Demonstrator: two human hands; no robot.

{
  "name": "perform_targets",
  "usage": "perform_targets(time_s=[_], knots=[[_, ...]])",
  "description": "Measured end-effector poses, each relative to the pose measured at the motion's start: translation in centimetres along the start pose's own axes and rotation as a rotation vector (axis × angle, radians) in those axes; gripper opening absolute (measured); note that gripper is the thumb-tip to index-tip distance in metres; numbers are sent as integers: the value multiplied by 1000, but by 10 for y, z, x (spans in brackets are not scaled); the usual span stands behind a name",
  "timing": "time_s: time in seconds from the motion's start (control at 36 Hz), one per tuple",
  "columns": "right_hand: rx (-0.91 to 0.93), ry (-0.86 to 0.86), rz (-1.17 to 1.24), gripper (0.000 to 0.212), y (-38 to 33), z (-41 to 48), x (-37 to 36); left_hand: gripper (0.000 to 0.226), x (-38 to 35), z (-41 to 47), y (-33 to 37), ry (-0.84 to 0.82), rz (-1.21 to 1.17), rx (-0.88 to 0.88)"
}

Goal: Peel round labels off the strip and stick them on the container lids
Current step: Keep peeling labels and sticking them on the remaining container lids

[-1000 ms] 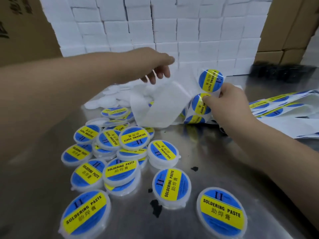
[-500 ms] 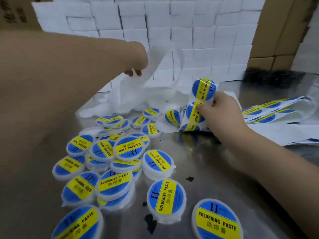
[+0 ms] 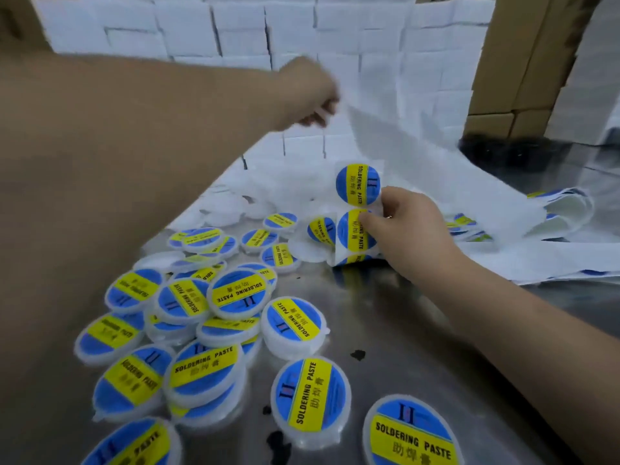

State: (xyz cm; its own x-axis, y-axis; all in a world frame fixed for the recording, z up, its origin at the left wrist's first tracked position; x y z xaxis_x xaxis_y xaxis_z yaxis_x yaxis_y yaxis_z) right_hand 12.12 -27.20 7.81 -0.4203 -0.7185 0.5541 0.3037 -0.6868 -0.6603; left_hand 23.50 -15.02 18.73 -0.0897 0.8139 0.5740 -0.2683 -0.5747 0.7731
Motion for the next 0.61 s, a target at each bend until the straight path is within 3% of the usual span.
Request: perform_targets(time_s=[0.06, 0.14, 0.19, 0.39, 0.5, 0.61], knots=[[-2, -7, 14, 19, 1, 0, -1, 21, 25, -4, -56, -55, 320, 120], [-7, 0, 17, 16, 4, 2, -2, 31, 35, -13, -117, -178, 870, 123], [-2, 12, 30, 6, 5, 4, -1, 41, 33, -15, -150, -239, 1043, 130], [-27, -3, 86, 20, 11, 5, -1, 57, -14, 5, -155, -231, 623, 63], [-38, 9, 112, 23, 11, 4, 0, 71, -37, 10, -161, -280, 787, 84], [-15, 1, 81, 23, 6, 2, -1, 63, -30, 16, -149, -116, 682, 55]])
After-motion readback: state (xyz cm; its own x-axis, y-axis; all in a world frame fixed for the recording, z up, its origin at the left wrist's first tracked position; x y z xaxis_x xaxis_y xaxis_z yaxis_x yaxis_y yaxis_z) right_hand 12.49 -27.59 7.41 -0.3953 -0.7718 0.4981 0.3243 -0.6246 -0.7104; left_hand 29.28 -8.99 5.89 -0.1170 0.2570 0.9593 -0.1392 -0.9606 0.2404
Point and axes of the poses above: each hand's wrist, its own z-axis towards the middle knuckle, its own x-axis out of the back of the hand, y = z × x, the point moved 10 cm from there along z, towards the middle knuckle, and after that the axes turned 1 degree about -z, right-handed, at the moved point
